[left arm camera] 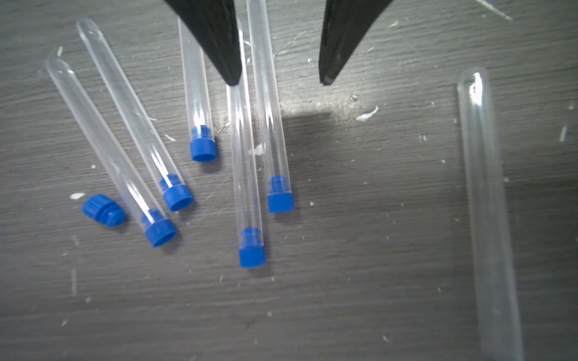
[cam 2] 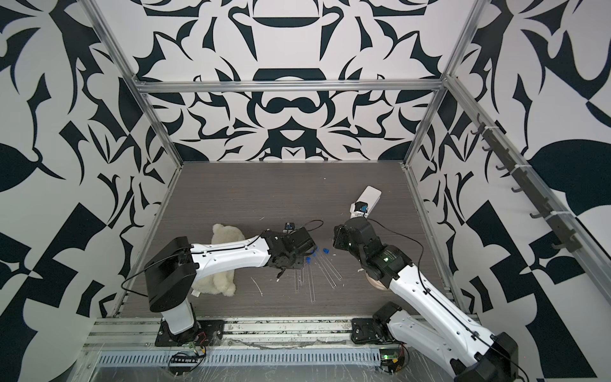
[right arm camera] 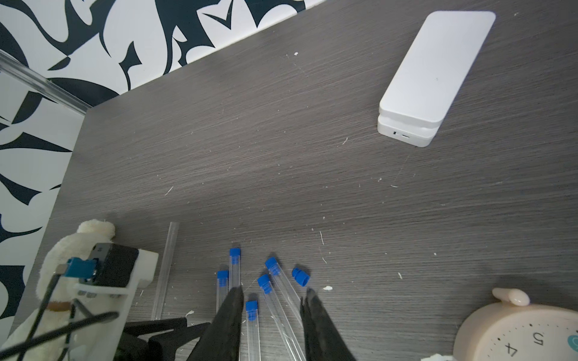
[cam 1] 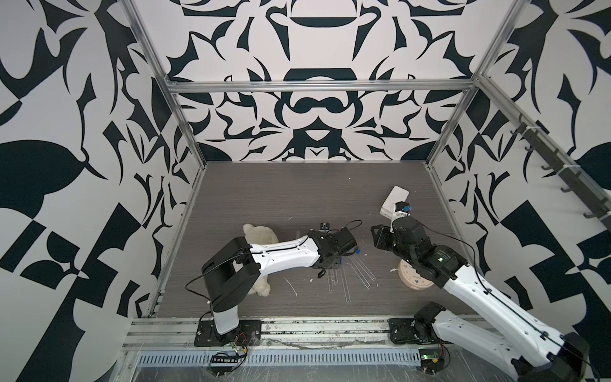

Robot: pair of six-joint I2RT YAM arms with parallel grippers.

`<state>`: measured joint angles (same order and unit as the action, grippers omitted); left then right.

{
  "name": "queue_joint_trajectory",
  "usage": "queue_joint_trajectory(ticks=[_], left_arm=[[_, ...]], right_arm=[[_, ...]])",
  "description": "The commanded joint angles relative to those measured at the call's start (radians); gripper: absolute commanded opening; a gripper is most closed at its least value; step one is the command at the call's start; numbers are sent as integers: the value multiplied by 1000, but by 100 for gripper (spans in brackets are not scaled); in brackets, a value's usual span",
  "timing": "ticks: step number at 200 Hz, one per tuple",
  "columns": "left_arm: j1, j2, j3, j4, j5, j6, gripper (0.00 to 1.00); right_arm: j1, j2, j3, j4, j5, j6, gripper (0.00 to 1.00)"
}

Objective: Remove stoppers from test tubes
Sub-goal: Pick up the test tube at the center of the board.

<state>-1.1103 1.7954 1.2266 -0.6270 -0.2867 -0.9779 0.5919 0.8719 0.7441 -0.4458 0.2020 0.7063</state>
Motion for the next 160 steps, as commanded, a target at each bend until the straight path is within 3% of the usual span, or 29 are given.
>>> queue_joint_trajectory(ticks=[1,70,160], left_arm=[[1,27,30,-30,37,-7,45],[1,50,13,-23,57,-14,38],[4,105,35,-11,78,-7,37]], right_arm=[[4,2,4,16,1,8,33],[4,1,-20,33,-42,5,33],[4,4,-7,42,-73,3,32]])
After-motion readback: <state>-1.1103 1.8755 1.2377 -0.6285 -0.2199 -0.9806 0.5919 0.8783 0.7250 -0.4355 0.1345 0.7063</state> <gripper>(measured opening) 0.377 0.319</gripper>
